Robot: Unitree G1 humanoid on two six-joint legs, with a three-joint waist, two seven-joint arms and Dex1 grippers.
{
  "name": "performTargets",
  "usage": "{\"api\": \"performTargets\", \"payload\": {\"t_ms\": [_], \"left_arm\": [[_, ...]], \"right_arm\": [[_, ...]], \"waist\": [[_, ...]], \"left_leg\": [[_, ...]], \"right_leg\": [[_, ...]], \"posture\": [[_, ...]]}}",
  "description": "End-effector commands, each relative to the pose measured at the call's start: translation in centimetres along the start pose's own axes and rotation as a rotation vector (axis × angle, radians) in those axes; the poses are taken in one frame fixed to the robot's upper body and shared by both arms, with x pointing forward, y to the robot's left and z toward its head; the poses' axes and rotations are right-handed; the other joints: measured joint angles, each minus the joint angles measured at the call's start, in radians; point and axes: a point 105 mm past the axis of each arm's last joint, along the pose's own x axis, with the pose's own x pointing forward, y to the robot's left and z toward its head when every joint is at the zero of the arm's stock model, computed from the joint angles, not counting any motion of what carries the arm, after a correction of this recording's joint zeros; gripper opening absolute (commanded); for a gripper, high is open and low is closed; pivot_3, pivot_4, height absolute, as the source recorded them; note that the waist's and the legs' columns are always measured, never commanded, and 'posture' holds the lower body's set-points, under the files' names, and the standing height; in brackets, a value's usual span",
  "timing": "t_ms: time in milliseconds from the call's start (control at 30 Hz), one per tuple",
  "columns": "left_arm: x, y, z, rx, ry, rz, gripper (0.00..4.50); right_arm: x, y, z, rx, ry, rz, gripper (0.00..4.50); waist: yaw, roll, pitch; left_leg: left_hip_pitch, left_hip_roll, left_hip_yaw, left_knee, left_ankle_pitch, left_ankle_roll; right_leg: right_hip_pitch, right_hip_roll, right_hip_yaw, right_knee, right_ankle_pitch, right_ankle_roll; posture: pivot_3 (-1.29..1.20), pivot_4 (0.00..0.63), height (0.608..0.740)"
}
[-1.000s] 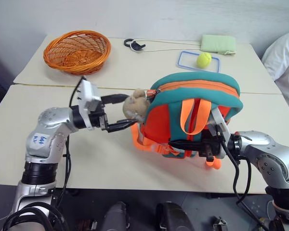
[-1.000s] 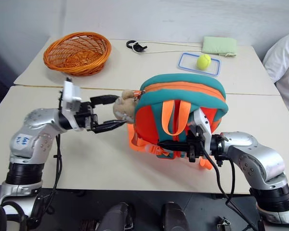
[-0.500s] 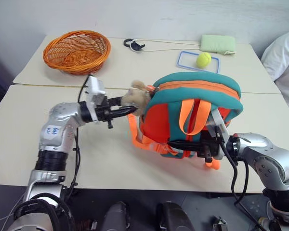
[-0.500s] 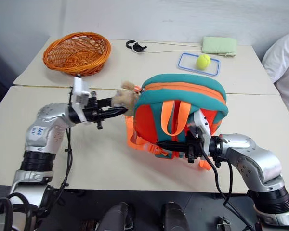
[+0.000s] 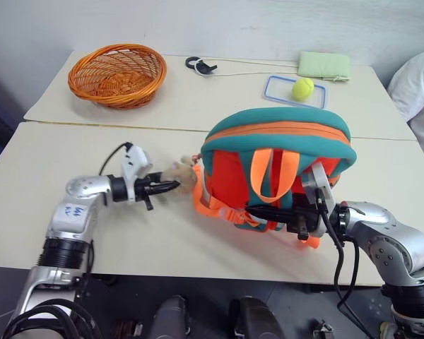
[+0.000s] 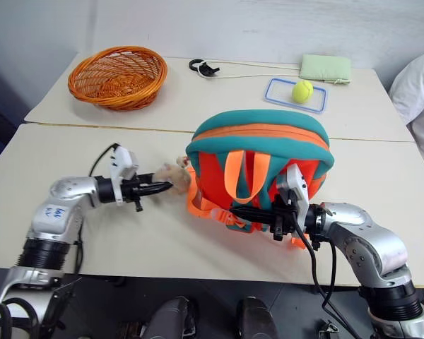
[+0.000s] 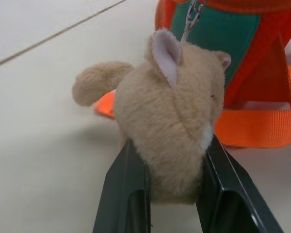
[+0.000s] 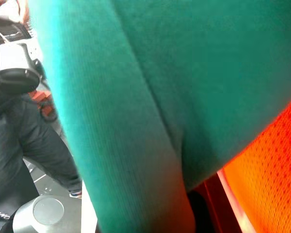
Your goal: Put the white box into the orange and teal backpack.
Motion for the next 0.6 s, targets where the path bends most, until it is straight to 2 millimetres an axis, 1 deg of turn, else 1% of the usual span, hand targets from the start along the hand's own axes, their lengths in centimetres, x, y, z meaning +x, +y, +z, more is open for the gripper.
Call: {"api": "performTargets", "payload": {"t_ms": [33,67,100,167,200,233,267,300,333,367,400,433,467,500,567,600], "left_arm": [[0.9,-1.6,-1.5,0.008,0.082,-0.028,0.78],[1.0,-2.3,-2.1,0.011,0.110,-0.057,0.78],[0.8,-2.6,-2.5,0.016,0.129,-0.064,0.78],[0.2,-2.3,-2.7,0.002,0.137,-0.034,0.78],[-0.3,-2.1,-2.6,-0.005,0.129,-0.018,0.78],[-0.8,-1.8,-2.3,-0.005,0.108,0.000,0.77],[-1.8,-2.2,-1.0,0.003,0.029,-0.026,0.77],[-2.5,-2.6,-0.1,0.014,-0.028,-0.046,1.45],[-3.4,-2.8,0.4,0.015,-0.066,-0.054,1.67],[-4.4,-2.9,0.6,0.025,-0.072,-0.043,2.02],[-5.8,-2.8,0.1,0.026,-0.038,-0.025,2.42],[-6.7,-2.8,-0.2,0.027,-0.013,-0.014,2.59],[-8.4,-3.2,-0.9,0.006,0.012,-0.009,2.98],[-9.5,-3.5,-1.3,-0.010,0.025,-0.010,3.26],[-12.5,-4.4,-3.2,-0.064,0.066,0.048,3.89],[-13.4,-4.6,-3.7,-0.059,0.080,0.082,4.20]], "right_arm": [[-0.3,-0.1,0.6,-0.019,-0.036,-0.020,0.00],[-0.3,-0.2,0.6,-0.012,-0.050,-0.023,0.00],[-0.3,-0.3,0.6,0.001,-0.067,-0.032,0.00],[-0.5,-0.9,0.5,-0.008,-0.092,-0.081,0.00],[-0.7,-1.1,0.2,0.015,-0.085,-0.097,0.00],[-0.9,-0.9,-0.3,0.025,-0.059,-0.090,0.53],[-1.3,-1.0,-0.3,0.007,-0.070,-0.115,0.70],[-1.5,-1.1,-0.3,-0.009,-0.081,-0.134,0.96],[-1.8,-1.2,-0.3,-0.046,-0.089,-0.159,1.32],[-2.4,-1.3,-0.2,-0.078,-0.096,-0.181,1.68],[-3.3,-1.0,-0.5,-0.113,-0.070,-0.186,2.07],[-4.0,-0.7,-0.7,-0.137,-0.049,-0.186,2.24],[-5.0,-0.5,-1.0,-0.166,-0.027,-0.200,2.63],[-5.6,-0.3,-1.1,-0.184,-0.012,-0.210,2.95],[-9.2,-1.1,-1.1,-0.241,0.022,-0.332,3.61],[-10.8,-1.5,-1.3,-0.270,0.050,-0.380,3.96]], "waist": [[-0.003,0.000,0.000],[-0.003,0.000,0.000],[-0.004,0.000,0.000],[-0.003,0.001,-0.001],[-0.002,0.001,-0.001],[-0.002,0.001,-0.001],[-0.003,0.001,-0.001],[-0.005,0.001,-0.001],[-0.007,0.001,-0.001],[-0.007,0.001,-0.001],[-0.006,0.001,-0.001],[-0.005,0.001,-0.001],[-0.005,0.001,-0.001],[-0.005,0.001,-0.001],[-0.006,0.001,-0.001],[-0.005,0.001,-0.001]], "left_leg": [[0.000,0.000,0.000,0.000,0.000,0.000],[0.000,0.000,0.000,0.000,0.000,0.000],[0.001,0.000,0.000,-0.001,0.000,0.000],[0.002,0.000,0.000,-0.001,0.000,0.000],[0.002,0.000,0.000,-0.001,0.000,0.000],[0.002,0.000,0.000,-0.001,0.000,0.000],[0.002,0.000,0.000,-0.001,0.000,0.000],[0.002,0.000,0.000,-0.001,0.000,0.000],[0.002,0.000,0.000,-0.003,0.000,-0.001],[0.002,0.000,0.001,-0.004,0.000,-0.001],[0.002,0.000,0.001,-0.005,0.000,-0.001],[0.001,0.000,0.001,-0.005,0.000,-0.002],[0.001,0.000,0.001,-0.007,0.000,-0.002],[0.002,0.000,0.001,-0.008,0.000,-0.002],[0.003,0.000,0.001,-0.009,0.000,-0.001],[0.003,0.000,0.001,-0.009,0.000,-0.001]], "right_leg": [[0.000,0.000,0.000,0.000,0.000,0.000],[0.000,0.000,0.000,0.000,0.000,0.000],[0.000,0.000,0.000,0.000,0.000,0.000],[0.001,0.000,0.000,0.000,0.000,0.000],[0.001,0.000,0.000,0.000,0.000,0.000],[0.001,0.000,0.000,0.000,0.000,0.000],[0.001,0.000,0.000,0.000,0.000,0.000],[0.001,0.000,0.000,0.000,0.000,0.000],[0.001,0.000,0.001,-0.001,0.000,0.000],[0.000,0.000,0.001,-0.001,0.000,0.000],[0.000,0.000,0.001,-0.002,0.000,0.000],[-0.001,0.000,0.000,-0.002,0.000,0.000],[-0.001,0.000,0.000,-0.004,0.000,0.000],[0.000,0.000,0.000,-0.008,0.000,0.000],[0.001,0.000,0.001,-0.009,0.000,0.000],[0.001,0.000,0.001,-0.010,0.000,0.000]], "posture": [[0.00,0.150,0.740],[0.00,0.150,0.740],[0.00,0.150,0.740],[0.00,0.150,0.740],[0.00,0.150,0.740],[0.00,0.150,0.740],[0.00,0.150,0.740],[0.00,0.150,0.740],[0.00,0.150,0.740],[0.00,0.150,0.740],[0.00,0.150,0.740],[0.00,0.150,0.740],[0.00,0.150,0.740],[0.00,0.150,0.740],[0.00,0.150,0.740],[0.00,0.150,0.740]]}}
